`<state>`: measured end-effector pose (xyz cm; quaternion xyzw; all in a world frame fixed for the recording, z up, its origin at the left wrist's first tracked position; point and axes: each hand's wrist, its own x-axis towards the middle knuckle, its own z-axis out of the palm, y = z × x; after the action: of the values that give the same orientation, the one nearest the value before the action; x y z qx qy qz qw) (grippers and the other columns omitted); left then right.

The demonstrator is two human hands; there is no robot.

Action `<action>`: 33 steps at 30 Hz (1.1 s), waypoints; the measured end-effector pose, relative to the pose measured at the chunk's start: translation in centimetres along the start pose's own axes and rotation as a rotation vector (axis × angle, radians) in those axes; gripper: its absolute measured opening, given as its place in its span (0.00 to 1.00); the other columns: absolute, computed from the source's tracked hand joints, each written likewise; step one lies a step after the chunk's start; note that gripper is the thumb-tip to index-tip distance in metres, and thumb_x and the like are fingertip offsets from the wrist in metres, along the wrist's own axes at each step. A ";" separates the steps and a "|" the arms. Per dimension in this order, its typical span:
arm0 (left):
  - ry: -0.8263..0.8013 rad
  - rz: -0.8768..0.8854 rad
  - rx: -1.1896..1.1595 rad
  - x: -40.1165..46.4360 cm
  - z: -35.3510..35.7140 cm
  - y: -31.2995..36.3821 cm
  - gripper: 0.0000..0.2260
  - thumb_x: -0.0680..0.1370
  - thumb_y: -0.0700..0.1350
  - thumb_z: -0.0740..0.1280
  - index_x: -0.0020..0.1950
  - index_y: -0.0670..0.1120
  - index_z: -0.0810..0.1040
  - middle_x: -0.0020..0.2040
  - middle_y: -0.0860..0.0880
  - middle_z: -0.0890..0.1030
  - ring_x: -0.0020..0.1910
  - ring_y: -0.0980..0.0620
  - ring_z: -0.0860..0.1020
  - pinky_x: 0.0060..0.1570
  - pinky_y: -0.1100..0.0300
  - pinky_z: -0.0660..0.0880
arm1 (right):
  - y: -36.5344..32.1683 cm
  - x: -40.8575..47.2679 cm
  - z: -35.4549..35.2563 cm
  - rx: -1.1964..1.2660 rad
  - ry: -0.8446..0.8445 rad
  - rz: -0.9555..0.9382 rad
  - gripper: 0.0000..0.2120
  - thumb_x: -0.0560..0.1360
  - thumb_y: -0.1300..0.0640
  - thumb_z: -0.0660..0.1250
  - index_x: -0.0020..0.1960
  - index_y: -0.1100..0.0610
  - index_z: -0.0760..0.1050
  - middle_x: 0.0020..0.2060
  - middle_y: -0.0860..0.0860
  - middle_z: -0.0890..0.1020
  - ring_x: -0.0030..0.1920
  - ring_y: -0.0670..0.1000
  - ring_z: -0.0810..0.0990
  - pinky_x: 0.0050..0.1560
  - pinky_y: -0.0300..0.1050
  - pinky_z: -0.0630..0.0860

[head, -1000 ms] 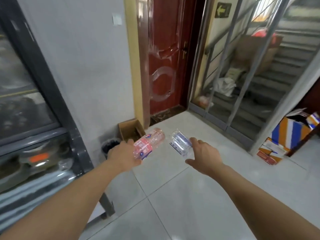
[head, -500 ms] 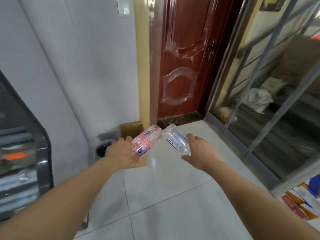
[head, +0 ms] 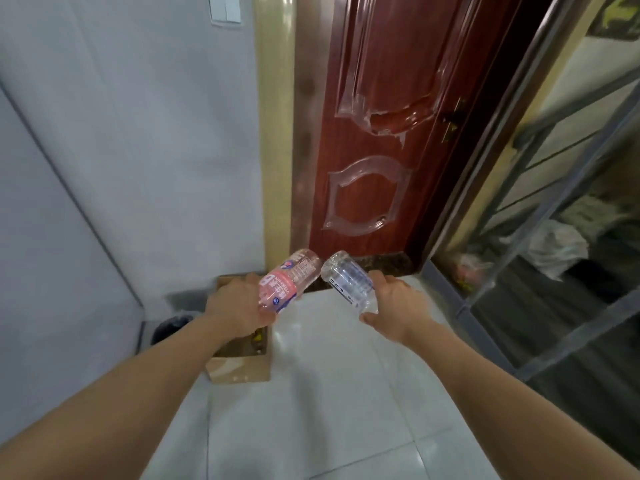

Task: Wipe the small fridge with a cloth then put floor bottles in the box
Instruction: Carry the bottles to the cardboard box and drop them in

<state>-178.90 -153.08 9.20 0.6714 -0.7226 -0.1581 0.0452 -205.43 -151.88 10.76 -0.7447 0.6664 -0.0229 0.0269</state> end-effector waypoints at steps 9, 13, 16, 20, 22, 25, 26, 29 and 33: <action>0.058 -0.334 0.063 10.7 -0.3 0.8 0.32 0.67 0.62 0.70 0.64 0.47 0.65 0.58 0.45 0.75 0.54 0.46 0.77 0.45 0.56 0.72 | 3.1 16.4 0.4 0.006 -0.009 -0.265 0.29 0.70 0.44 0.70 0.64 0.53 0.63 0.57 0.53 0.76 0.57 0.56 0.76 0.49 0.48 0.74; 0.104 -0.534 0.040 13.5 0.2 1.6 0.32 0.67 0.62 0.71 0.63 0.48 0.65 0.58 0.46 0.76 0.53 0.46 0.77 0.43 0.56 0.71 | 3.6 24.1 0.4 0.021 -0.050 -0.429 0.28 0.69 0.45 0.70 0.63 0.54 0.63 0.56 0.54 0.76 0.57 0.57 0.76 0.50 0.49 0.73; 0.132 -0.669 -0.018 14.4 0.8 2.2 0.31 0.67 0.61 0.71 0.63 0.49 0.67 0.57 0.47 0.77 0.47 0.50 0.76 0.38 0.59 0.70 | 3.2 28.4 0.9 0.011 -0.086 -0.557 0.28 0.69 0.46 0.69 0.63 0.54 0.64 0.57 0.54 0.76 0.58 0.58 0.76 0.50 0.49 0.74; 0.129 -0.794 -0.081 14.7 1.9 2.0 0.36 0.67 0.60 0.72 0.69 0.49 0.63 0.58 0.47 0.77 0.52 0.48 0.77 0.40 0.59 0.71 | 1.4 32.3 2.7 0.014 -0.151 -0.669 0.26 0.70 0.48 0.69 0.63 0.55 0.64 0.56 0.54 0.76 0.57 0.58 0.76 0.50 0.49 0.74; 0.108 -0.876 -0.101 14.8 2.5 1.4 0.35 0.66 0.61 0.72 0.67 0.48 0.64 0.58 0.47 0.76 0.51 0.47 0.78 0.42 0.58 0.74 | 0.0 34.0 4.0 0.006 -0.175 -0.729 0.25 0.70 0.49 0.69 0.63 0.54 0.65 0.55 0.54 0.76 0.57 0.58 0.77 0.50 0.48 0.73; 0.082 -0.977 -0.140 15.3 3.2 -0.2 0.33 0.67 0.61 0.72 0.65 0.48 0.65 0.58 0.47 0.77 0.49 0.47 0.78 0.42 0.57 0.77 | -2.8 36.4 5.8 -0.012 -0.222 -0.843 0.25 0.71 0.47 0.69 0.62 0.54 0.64 0.54 0.54 0.76 0.55 0.57 0.76 0.47 0.48 0.73; 0.079 -1.006 -0.155 15.7 3.5 -1.0 0.33 0.67 0.61 0.72 0.65 0.48 0.65 0.57 0.47 0.77 0.48 0.49 0.78 0.41 0.57 0.77 | -3.8 37.2 6.5 -0.023 -0.232 -0.877 0.25 0.71 0.47 0.69 0.62 0.54 0.64 0.53 0.53 0.76 0.55 0.57 0.77 0.47 0.48 0.73; 0.071 -1.073 -0.210 17.3 4.3 -3.8 0.32 0.67 0.61 0.72 0.65 0.48 0.66 0.56 0.47 0.77 0.45 0.51 0.76 0.39 0.59 0.77 | -6.9 39.8 8.7 -0.045 -0.258 -0.950 0.23 0.71 0.46 0.68 0.60 0.54 0.64 0.52 0.53 0.76 0.52 0.56 0.77 0.45 0.49 0.74; 0.036 -1.122 -0.298 19.9 6.1 -6.9 0.30 0.68 0.60 0.72 0.63 0.47 0.66 0.55 0.47 0.78 0.45 0.49 0.79 0.45 0.55 0.80 | -9.9 43.2 11.9 -0.111 -0.284 -1.007 0.27 0.71 0.45 0.68 0.64 0.54 0.62 0.52 0.53 0.76 0.52 0.55 0.77 0.43 0.46 0.72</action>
<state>-175.85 -171.98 -1.52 0.9407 -0.2252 -0.2463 0.0609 -189.96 -193.66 -0.53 -0.9688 0.2160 0.1037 0.0632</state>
